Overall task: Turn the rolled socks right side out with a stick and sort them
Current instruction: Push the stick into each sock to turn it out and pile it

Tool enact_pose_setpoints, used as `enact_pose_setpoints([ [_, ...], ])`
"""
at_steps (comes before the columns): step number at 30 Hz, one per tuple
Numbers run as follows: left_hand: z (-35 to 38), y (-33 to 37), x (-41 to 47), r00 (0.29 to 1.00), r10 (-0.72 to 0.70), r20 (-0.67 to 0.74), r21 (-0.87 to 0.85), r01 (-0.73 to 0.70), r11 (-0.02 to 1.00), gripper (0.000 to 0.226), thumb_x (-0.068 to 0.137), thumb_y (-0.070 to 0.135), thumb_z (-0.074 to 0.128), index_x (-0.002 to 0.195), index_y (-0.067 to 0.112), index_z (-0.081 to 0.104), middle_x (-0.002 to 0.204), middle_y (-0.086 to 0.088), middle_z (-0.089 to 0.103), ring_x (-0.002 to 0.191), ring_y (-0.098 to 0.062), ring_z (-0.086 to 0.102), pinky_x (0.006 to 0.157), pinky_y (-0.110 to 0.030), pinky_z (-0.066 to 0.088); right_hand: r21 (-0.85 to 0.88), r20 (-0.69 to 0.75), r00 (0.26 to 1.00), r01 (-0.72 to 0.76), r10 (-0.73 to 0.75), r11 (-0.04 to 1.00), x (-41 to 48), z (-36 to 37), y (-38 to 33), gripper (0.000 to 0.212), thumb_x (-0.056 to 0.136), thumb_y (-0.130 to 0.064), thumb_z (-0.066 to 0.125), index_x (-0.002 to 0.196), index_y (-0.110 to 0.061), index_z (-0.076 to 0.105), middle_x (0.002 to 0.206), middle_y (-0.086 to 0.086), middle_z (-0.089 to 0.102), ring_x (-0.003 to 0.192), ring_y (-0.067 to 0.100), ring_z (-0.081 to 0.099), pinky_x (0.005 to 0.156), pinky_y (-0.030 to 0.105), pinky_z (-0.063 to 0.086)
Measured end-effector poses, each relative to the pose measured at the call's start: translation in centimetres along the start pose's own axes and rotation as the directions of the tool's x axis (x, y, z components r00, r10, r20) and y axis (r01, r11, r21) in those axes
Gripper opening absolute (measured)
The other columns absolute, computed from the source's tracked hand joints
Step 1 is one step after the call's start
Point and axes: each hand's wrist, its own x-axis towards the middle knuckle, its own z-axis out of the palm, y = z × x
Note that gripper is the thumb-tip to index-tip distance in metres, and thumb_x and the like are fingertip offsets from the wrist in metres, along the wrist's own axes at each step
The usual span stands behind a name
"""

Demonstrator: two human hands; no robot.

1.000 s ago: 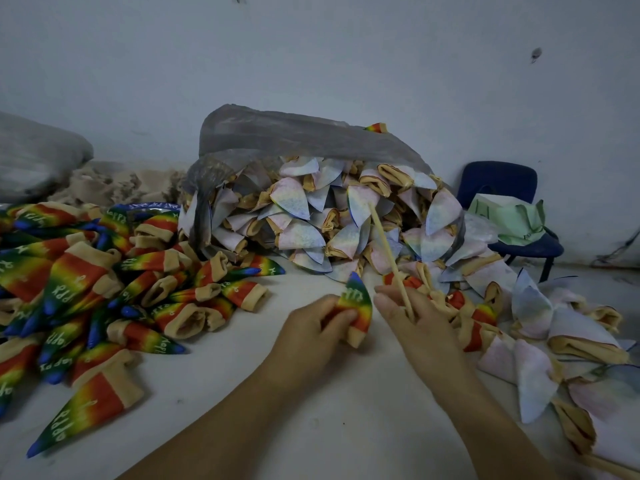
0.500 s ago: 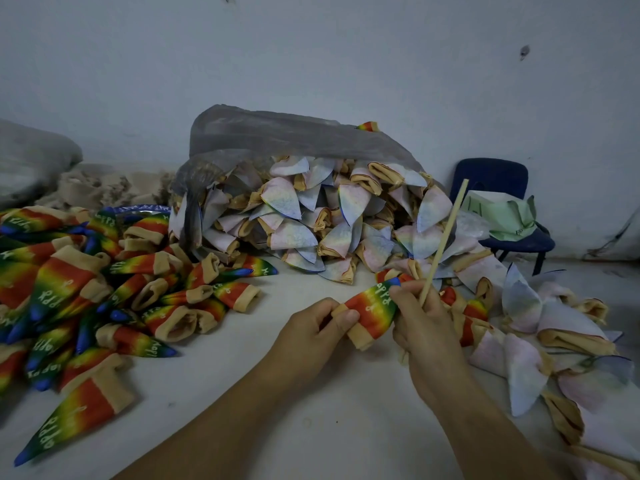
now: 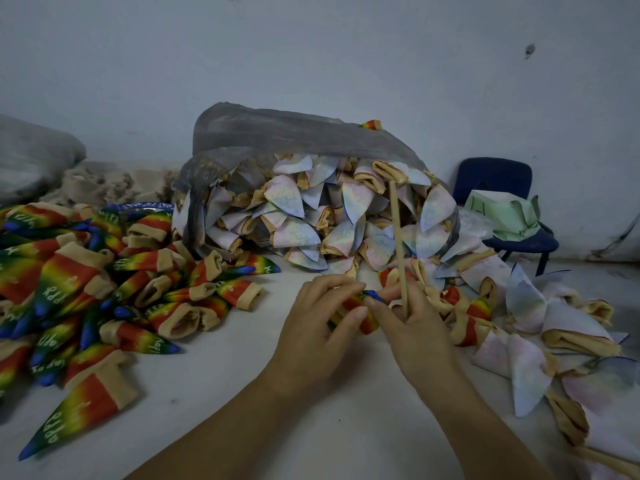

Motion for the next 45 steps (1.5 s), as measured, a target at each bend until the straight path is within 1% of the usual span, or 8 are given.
enact_pose_setpoints([
  [7,-0.2,0.3,0.0,0.998,0.046,-0.041,-0.039,-0.047,0.998,0.023,0.097,0.023,0.053,0.11,0.018,0.071,0.104,0.027,0.053,0.102,0.011,0.052,0.085,-0.004,0.038,-0.129,0.069,0.993,0.109,-0.101,0.986,-0.1,0.4,0.2,0.027,0.083,-0.01,0.066,0.068,-0.027,0.052,0.061,-0.026,0.05,0.054,-0.001,0.044,0.05,0.01,0.034],
  [14,-0.2,0.8,-0.1,0.998,0.031,-0.05,-0.045,-0.034,0.998,0.01,0.097,0.014,0.058,0.096,0.016,0.067,0.091,0.015,0.057,0.089,0.002,0.054,0.077,-0.006,0.04,-0.19,0.074,0.994,0.094,-0.081,0.977,-0.1,0.6,0.8,0.022,0.085,-0.023,0.066,0.07,-0.031,0.052,0.062,-0.024,0.05,0.059,-0.006,0.047,0.053,0.008,0.037],
  [19,-0.4,0.4,0.0,0.994,-0.084,-0.068,-0.069,0.079,0.994,0.011,0.097,0.014,0.06,0.088,0.02,0.062,0.087,0.014,0.055,0.083,-0.003,0.054,0.069,-0.011,0.041,-0.345,0.135,0.99,0.097,-0.053,0.934,0.3,0.5,1.7,0.004,0.088,-0.03,0.063,0.092,-0.029,0.062,0.094,-0.015,0.053,0.088,-0.007,0.048,0.066,0.01,0.036],
  [25,-0.6,0.7,-0.1,0.987,-0.134,-0.089,-0.169,0.118,0.979,0.014,0.099,0.031,0.051,0.086,0.031,0.058,0.087,0.015,0.058,0.082,0.001,0.056,0.062,-0.007,0.042,-0.31,0.11,0.992,0.099,-0.067,0.946,0.4,0.3,1.7,0.003,0.089,-0.027,0.063,0.092,-0.027,0.064,0.088,-0.013,0.053,0.072,-0.01,0.046,0.062,0.007,0.033],
  [30,-0.5,0.7,0.1,0.983,-0.175,-0.052,-0.186,0.162,0.969,0.027,0.098,0.018,0.058,0.095,0.044,0.056,0.097,0.024,0.058,0.09,0.006,0.055,0.072,-0.006,0.043,-0.276,0.119,0.992,0.061,-0.029,0.959,0.4,0.2,1.6,0.001,0.089,-0.028,0.062,0.089,-0.029,0.063,0.089,-0.012,0.055,0.077,-0.008,0.047,0.063,0.004,0.033],
  [36,-0.7,0.7,0.2,0.985,-0.163,-0.053,-0.206,0.149,0.967,0.019,0.097,0.013,0.06,0.097,0.03,0.067,0.094,0.016,0.059,0.088,0.008,0.054,0.076,-0.004,0.039,-0.254,0.144,0.99,0.034,0.003,0.967,0.3,0.2,1.7,0.004,0.089,-0.029,0.062,0.087,-0.026,0.065,0.088,-0.011,0.057,0.076,-0.007,0.049,0.062,0.005,0.034],
  [42,-0.7,0.7,0.4,0.984,-0.168,-0.063,-0.154,0.157,0.975,0.026,0.095,0.019,0.062,0.084,0.043,0.06,0.097,0.025,0.057,0.095,0.002,0.05,0.075,-0.005,0.037,-0.222,0.159,0.986,-0.01,0.047,0.975,0.2,0.3,1.4,0.01,0.09,-0.031,0.06,0.082,-0.036,0.061,0.088,-0.014,0.058,0.078,-0.008,0.051,0.063,0.003,0.036],
  [45,-0.8,0.4,0.6,0.979,-0.203,-0.012,-0.201,0.197,0.96,0.02,0.094,0.027,0.063,0.091,0.046,0.059,0.103,0.032,0.052,0.107,0.007,0.047,0.081,-0.002,0.036,-0.205,0.177,0.983,-0.012,0.049,0.979,0.2,0.3,1.2,0.009,0.092,-0.032,0.058,0.086,-0.038,0.061,0.087,-0.018,0.059,0.082,-0.01,0.051,0.065,0.001,0.036],
])
